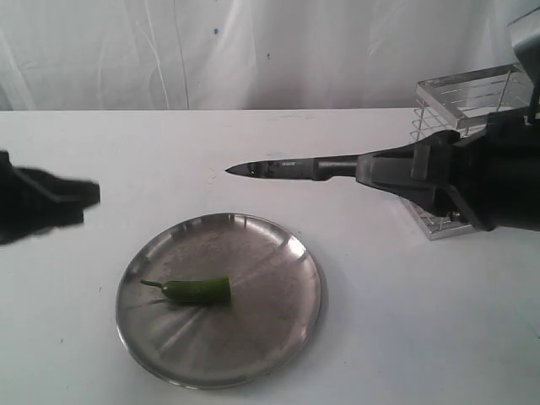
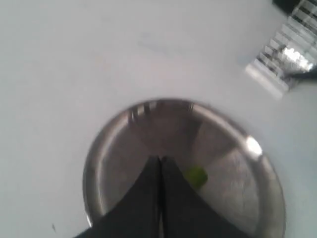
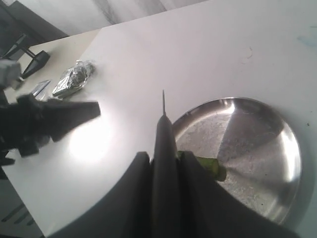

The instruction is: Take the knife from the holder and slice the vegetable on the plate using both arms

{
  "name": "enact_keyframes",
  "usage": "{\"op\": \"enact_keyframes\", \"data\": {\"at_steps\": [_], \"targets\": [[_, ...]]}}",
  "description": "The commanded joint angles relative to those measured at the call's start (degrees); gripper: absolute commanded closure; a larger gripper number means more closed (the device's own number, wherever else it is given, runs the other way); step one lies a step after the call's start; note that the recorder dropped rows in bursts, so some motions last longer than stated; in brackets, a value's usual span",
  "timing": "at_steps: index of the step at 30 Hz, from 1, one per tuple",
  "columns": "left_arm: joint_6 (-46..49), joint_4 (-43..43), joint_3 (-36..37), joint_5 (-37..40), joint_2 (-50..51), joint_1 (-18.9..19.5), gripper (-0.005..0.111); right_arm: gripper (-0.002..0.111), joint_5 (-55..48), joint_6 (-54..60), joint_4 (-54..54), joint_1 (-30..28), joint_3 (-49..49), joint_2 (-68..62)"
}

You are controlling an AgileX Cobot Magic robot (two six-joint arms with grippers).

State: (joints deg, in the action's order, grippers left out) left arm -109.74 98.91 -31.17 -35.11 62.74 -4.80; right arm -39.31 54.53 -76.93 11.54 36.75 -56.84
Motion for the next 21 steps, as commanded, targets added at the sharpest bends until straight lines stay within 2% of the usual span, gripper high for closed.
{"op": "enact_keyframes", "data": {"at_steps": [1, 3, 5, 7, 9, 12, 15, 18, 21], "targets": [[2.4, 1.0, 2.4, -4.0, 5.3, -2.2, 0.107, 0.108, 3.4, 0.8, -0.8, 0.0, -0.2, 0.4], [7.5, 1.0, 1.8, -2.6, 5.3, -5.3, 0.107, 0.108, 4.4, 0.8, -0.8, 0.0, -0.2, 0.4], [13.3, 1.0, 1.7, 2.4, 5.3, -8.2, 0.107, 0.108, 5.1, 0.8, -0.8, 0.0, -0.2, 0.4], [17.0, 1.0, 2.2, 10.9, 5.3, -11.0, 0.107, 0.108, 5.1, 0.8, -0.8, 0.0, -0.2, 0.4], [18.5, 1.0, 2.7, 22.8, 5.3, -12.9, 0.107, 0.108, 4.9, 0.8, -0.8, 0.0, -0.2, 0.4], [20.1, 1.0, 2.7, 40.1, 5.3, -13.7, 0.107, 0.108, 4.5, 0.8, -0.8, 0.0, -0.2, 0.4], [25.1, 1.0, 2.7, 49.6, 6.4, -13.8, 0.107, 0.108, 4.5, 0.8, -0.8, 0.0, -0.2, 0.4], [40.8, -4.8, 2.7, 46.1, 10.4, -14.1, 0.107, 0.108, 4.7, 0.8, -0.8, 0.0, -0.2, 0.4], [54.5, -4.8, 2.7, 28.5, 14.3, -16.6, 0.107, 0.108, 4.7, 0.8, -0.8, 0.0, -0.2, 0.4]]}}
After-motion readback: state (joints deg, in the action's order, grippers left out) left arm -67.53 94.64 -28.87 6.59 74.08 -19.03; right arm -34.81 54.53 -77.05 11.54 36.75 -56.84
